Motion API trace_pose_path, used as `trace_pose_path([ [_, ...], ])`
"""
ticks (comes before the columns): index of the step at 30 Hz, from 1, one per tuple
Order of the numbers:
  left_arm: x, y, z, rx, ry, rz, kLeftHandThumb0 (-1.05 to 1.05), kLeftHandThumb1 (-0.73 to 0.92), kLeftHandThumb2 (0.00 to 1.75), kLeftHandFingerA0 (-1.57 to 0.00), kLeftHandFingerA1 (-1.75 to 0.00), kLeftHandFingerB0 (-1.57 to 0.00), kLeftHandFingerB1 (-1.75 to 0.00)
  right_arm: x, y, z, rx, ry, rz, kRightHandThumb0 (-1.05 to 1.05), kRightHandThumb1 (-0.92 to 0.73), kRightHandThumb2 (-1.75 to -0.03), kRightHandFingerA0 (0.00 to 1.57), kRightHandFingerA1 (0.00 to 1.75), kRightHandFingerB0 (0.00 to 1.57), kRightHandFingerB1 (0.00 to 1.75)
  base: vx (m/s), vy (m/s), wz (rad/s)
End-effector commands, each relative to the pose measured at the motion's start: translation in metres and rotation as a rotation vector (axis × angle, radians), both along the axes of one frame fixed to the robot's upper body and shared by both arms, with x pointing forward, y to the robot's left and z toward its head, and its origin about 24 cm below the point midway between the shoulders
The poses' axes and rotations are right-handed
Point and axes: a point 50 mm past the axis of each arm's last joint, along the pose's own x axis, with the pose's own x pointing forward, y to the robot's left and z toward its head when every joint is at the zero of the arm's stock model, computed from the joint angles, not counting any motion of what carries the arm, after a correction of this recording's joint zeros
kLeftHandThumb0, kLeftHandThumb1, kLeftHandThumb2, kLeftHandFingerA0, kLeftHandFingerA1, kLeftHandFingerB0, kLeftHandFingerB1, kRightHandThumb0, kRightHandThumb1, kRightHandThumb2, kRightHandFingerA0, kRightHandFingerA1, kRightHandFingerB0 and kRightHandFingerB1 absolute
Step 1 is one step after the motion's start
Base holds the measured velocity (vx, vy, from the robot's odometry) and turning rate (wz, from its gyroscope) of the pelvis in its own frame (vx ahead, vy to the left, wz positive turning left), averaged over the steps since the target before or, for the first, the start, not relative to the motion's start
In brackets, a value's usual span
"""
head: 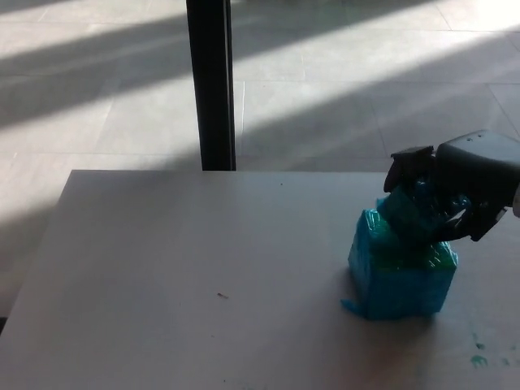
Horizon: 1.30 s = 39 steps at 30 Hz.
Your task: The robot uses its right hand to pick up the small cube kept on the middle on the desk and place it on the bigger cube kept next to it
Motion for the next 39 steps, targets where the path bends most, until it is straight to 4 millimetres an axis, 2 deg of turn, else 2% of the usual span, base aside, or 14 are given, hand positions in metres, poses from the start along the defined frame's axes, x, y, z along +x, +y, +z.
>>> trace_pose_path([
  [1, 0.0, 0.004, 0.006, 0.025, -0.004, -0.006, -0.95, 0.91, 0.76, -0.32, -0.49, -0.34, -0.4, 0.0, -0.002, -0.011, -0.058, 0.073, -0.012, -0.3, -0.77, -0.69, 0.71, 1.56, 0.73, 1.05, 0.0, 0.0, 0.0],
  [2, 0.0, 0.004, 0.006, 0.03, -0.005, -0.012, -0.91, 0.77, 1.2, -0.31, -0.57, -0.25, -0.49, 0.0, -0.002, -0.012, -0.062, 0.08, -0.016, -0.27, -0.77, -0.71, 0.73, 1.57, 0.71, 1.06, 0.0, 0.0, 0.0],
  [5, 0.0, 0.004, 0.006, 0.034, -0.004, -0.014, -0.93, 0.92, 0.75, -0.32, -0.48, -0.33, -0.4, 0.001, -0.002, -0.015, -0.055, 0.097, -0.027, -0.26, -0.78, -0.72, 0.73, 1.45, 0.7, 0.81, 0.0, 0.0, 0.0],
  [10, 0.0, 0.005, 0.007, 0.02, -0.009, -0.004, -0.92, 0.77, 1.2, -0.29, -0.56, -0.26, -0.49, 0.001, 0.002, -0.014, -0.066, 0.099, -0.021, -0.25, -0.75, -0.66, 0.69, 1.55, 0.68, 0.94, 0.0, 0.0, 0.0],
  [11, 0.0, 0.005, 0.007, 0.033, -0.005, -0.012, -0.91, 0.92, 0.72, -0.36, -0.49, -0.35, -0.39, 0.0, 0.006, -0.013, -0.067, 0.092, 0.008, -0.29, -0.74, -0.62, 0.7, 1.67, 0.57, 1.46, 0.0, 0.0, 0.0],
  [12, 0.001, 0.005, 0.008, 0.034, -0.008, -0.013, -0.92, 0.92, 0.72, -0.36, -0.49, -0.35, -0.39, -0.001, 0.007, -0.012, -0.065, 0.088, 0.024, -0.41, -0.57, -0.92, 0.99, 1.32, 0.78, 1.19, 0.0, 0.0, 0.0],
  [13, 0.001, 0.005, 0.009, 0.035, -0.009, -0.016, -0.91, 0.78, 1.21, -0.31, -0.58, -0.25, -0.48, -0.002, 0.01, -0.012, -0.05, 0.089, 0.042, -0.25, -0.76, -0.67, 0.73, 1.66, 0.64, 1.48, 0.0, 0.0, 0.0],
  [16, 0.002, 0.004, 0.01, 0.039, -0.011, -0.024, -0.92, 0.77, 1.2, -0.32, -0.58, -0.26, -0.48, -0.004, 0.016, -0.012, -0.033, 0.092, 0.076, -0.3, -0.74, -0.65, 0.75, 1.41, 0.6, 0.5, 0.0, 0.0, 0.0],
  [19, 0.001, 0.004, 0.01, 0.025, -0.019, -0.015, -0.9, 0.76, 1.2, -0.35, -0.59, -0.24, -0.48, -0.005, 0.021, -0.009, -0.023, 0.122, 0.071, -0.4, -0.67, -0.61, 0.74, 1.23, 0.32, 0.33, 0.0, 0.0, 0.0],
  [20, 0.001, 0.005, 0.009, 0.022, -0.022, 0.0, -0.92, 0.92, 0.69, -0.38, -0.51, -0.37, -0.4, -0.006, 0.022, -0.008, -0.041, 0.129, 0.074, -0.41, -0.65, -0.6, 0.64, 0.87, 0.21, 0.3, 0.0, 0.0, 0.0],
  [27, 0.002, 0.004, 0.009, 0.038, -0.014, -0.017, -0.91, 0.75, 1.19, -0.36, -0.6, -0.25, -0.48, -0.012, 0.028, -0.002, -0.189, 0.124, 0.071, -0.7, -0.38, -0.68, 0.0, 0.0, 0.0, 0.04, 0.0, 0.0, 0.0],
  [37, 0.002, 0.004, 0.009, 0.043, -0.01, -0.019, -0.93, 0.75, 1.2, -0.36, -0.59, -0.25, -0.48, -0.016, 0.029, 0.002, -0.295, 0.117, 0.042, -0.67, -0.37, -0.66, 0.0, 0.0, 0.0, 0.03, 0.0, 0.0, 0.0],
  [38, 0.003, 0.004, 0.01, 0.042, -0.011, -0.025, -0.93, 0.92, 0.71, -0.37, -0.5, -0.36, -0.4, -0.015, 0.027, 0.005, -0.307, 0.118, 0.03, -0.72, -0.47, -0.74, 0.0, 0.07, 0.0, 0.0, 0.0, 0.0, 0.0],
  [39, 0.004, 0.003, 0.01, 0.04, -0.013, -0.028, -0.9, 0.75, 1.2, -0.36, -0.6, -0.23, -0.48, -0.015, 0.026, 0.005, -0.32, 0.115, 0.024, -0.74, -0.47, -0.76, 0.0, 0.08, 0.0, 0.0, 0.0, 0.0, 0.0],
])
